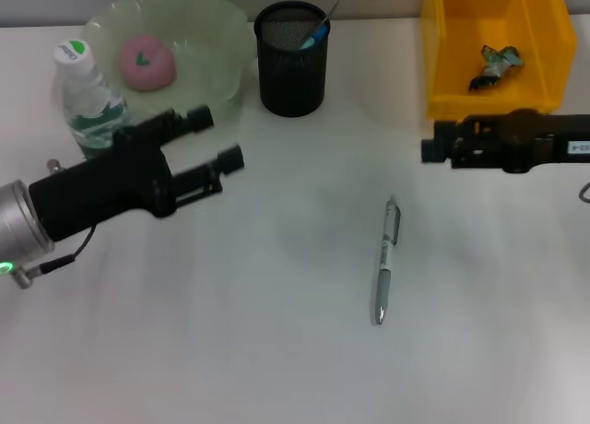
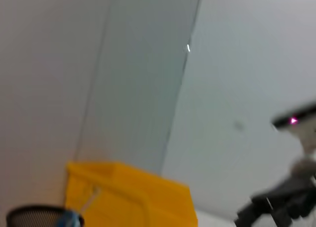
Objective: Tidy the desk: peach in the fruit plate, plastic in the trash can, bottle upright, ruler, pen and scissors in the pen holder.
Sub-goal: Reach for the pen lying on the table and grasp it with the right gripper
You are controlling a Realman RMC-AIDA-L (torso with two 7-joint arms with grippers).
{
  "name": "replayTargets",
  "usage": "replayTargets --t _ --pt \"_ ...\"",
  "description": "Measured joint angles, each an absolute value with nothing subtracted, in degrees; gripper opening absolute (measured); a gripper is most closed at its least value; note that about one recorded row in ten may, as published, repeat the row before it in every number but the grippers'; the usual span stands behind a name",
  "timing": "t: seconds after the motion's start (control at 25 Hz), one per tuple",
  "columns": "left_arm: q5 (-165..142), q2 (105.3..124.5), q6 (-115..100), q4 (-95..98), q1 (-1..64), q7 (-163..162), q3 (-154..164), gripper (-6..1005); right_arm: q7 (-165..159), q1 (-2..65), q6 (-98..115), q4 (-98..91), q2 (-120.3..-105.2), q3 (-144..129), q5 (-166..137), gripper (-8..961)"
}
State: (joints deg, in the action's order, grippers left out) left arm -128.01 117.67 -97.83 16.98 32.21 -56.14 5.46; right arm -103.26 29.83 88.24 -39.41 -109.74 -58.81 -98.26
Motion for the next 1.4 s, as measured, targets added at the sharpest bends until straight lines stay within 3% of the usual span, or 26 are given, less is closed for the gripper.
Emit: replayTargets --t 0.24,0.44,0.48,0.52,0.72,1.4 --pt "-127.8 117.68 -97.7 19.7 31.7 -56.6 8.2 753 -120.5 40.2 90.9 -45.9 -110.07 -59.4 -118.5 623" --pt "-128.0 117.45 -97.6 20.7 31.4 -56.6 10.2 753 -127.3 48.7 93.2 -47.6 -113.55 -59.7 -134.7 619" --pt "-127.9 117.45 -97.6 20.8 31.4 -56.7 10.4 753 -128.7 51.5 93.2 -47.7 -115.25 -59.7 -140.1 618" --pt "-127.9 117.45 -97.6 20.8 31.4 -56.7 10.4 753 -128.7 51.5 93.2 -47.7 -115.25 -59.7 -140.1 617" --pt "-127.9 117.79 -97.5 21.4 31.7 -56.7 10.8 753 -131.4 54.8 92.6 -48.0 -118.02 -59.8 -147.9 613" --pt "-128.1 117.71 -96.5 21.4 31.9 -57.0 12.0 753 -147.5 59.0 87.3 -45.6 -119.65 -79.8 -150.4 599"
